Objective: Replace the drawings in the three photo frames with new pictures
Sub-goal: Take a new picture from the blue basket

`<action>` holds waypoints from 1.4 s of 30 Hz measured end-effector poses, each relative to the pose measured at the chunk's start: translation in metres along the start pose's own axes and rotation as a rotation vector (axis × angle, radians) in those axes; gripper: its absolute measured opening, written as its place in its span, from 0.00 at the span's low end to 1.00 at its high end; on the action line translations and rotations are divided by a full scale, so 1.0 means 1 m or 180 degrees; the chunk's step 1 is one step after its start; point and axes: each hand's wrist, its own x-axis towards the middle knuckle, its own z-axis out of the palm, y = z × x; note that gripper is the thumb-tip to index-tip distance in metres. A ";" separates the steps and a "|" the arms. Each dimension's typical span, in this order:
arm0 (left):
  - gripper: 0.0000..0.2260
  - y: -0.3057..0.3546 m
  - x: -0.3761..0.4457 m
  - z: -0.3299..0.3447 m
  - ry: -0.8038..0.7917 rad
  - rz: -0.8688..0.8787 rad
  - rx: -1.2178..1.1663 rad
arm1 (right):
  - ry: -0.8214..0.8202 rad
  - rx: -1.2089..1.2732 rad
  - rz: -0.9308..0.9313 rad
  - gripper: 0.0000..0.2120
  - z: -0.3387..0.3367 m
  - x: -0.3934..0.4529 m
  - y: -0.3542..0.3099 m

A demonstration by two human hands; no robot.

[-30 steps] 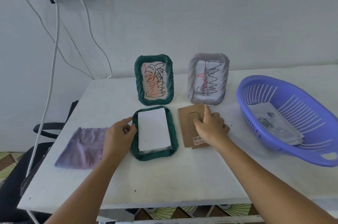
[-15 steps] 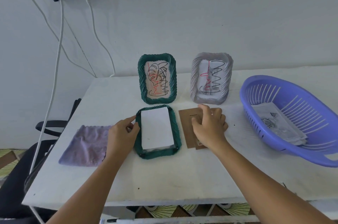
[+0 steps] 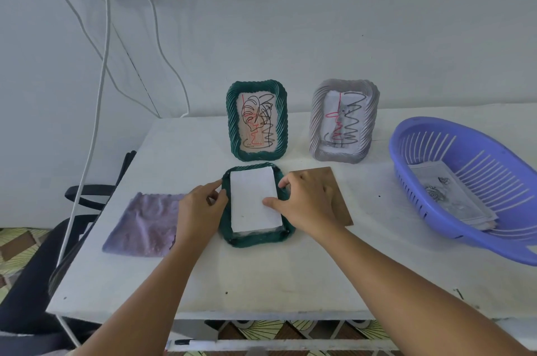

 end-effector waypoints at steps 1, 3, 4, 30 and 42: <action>0.10 0.000 0.000 0.000 -0.0006 0.0007 -0.0007 | 0.0002 0.0000 0.0008 0.23 0.001 0.000 -0.001; 0.10 0.001 -0.001 0.000 -0.0025 0.0020 -0.0003 | -0.0019 0.0053 0.0055 0.21 0.002 0.001 -0.002; 0.10 0.001 -0.001 0.000 -0.0028 0.0027 0.0013 | -0.0032 0.0108 0.0097 0.21 0.003 0.001 -0.002; 0.18 0.066 0.001 0.015 -0.0517 -0.0486 -0.1311 | 0.0648 0.2741 0.0624 0.05 -0.040 0.012 0.017; 0.03 0.137 0.016 0.071 -0.1275 -0.0821 -0.2148 | 0.1318 0.0900 -0.0173 0.11 -0.094 -0.004 0.068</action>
